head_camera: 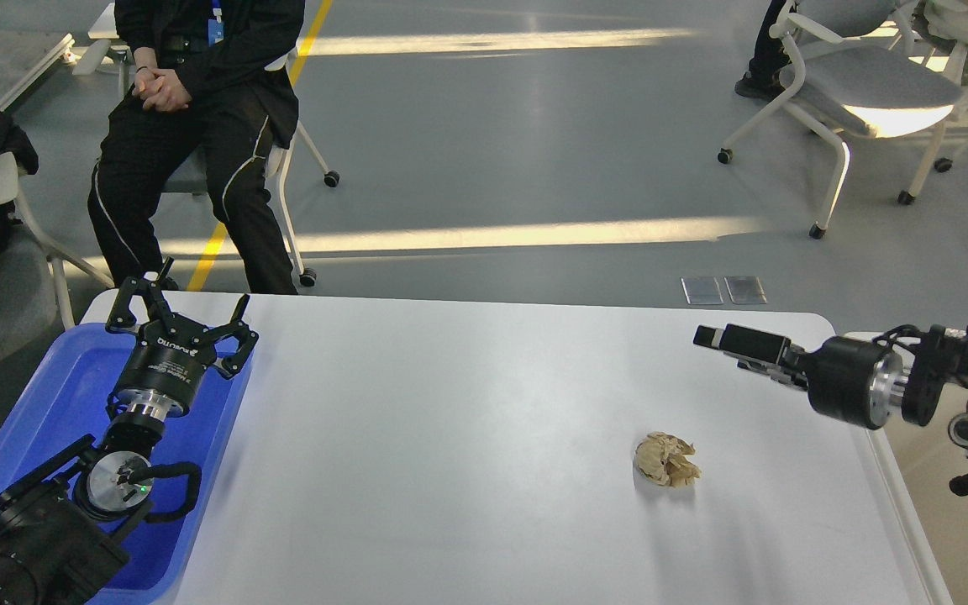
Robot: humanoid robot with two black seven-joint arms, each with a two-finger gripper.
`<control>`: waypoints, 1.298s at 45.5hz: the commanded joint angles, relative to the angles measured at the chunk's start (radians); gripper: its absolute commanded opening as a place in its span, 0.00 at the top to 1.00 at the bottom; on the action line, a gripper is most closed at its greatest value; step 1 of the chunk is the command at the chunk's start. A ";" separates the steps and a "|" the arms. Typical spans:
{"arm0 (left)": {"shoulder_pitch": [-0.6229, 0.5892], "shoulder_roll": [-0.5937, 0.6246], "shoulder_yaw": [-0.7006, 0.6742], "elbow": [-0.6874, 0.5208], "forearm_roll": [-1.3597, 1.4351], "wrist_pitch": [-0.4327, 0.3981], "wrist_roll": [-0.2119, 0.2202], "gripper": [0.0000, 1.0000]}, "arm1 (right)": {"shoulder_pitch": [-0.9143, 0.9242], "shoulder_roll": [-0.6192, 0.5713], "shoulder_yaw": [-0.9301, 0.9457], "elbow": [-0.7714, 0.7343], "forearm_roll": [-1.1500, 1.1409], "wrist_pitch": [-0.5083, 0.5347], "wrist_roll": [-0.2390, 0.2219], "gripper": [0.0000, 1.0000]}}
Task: Tidy desktop
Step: 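Reach the right gripper over the tan crumpled scrap on the table, then lower the right gripper and close it on the tan scrap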
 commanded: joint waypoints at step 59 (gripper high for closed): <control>0.000 0.000 0.002 0.000 0.000 0.000 0.000 0.00 | 0.217 0.269 -0.420 -0.017 -0.194 -0.069 -0.172 0.00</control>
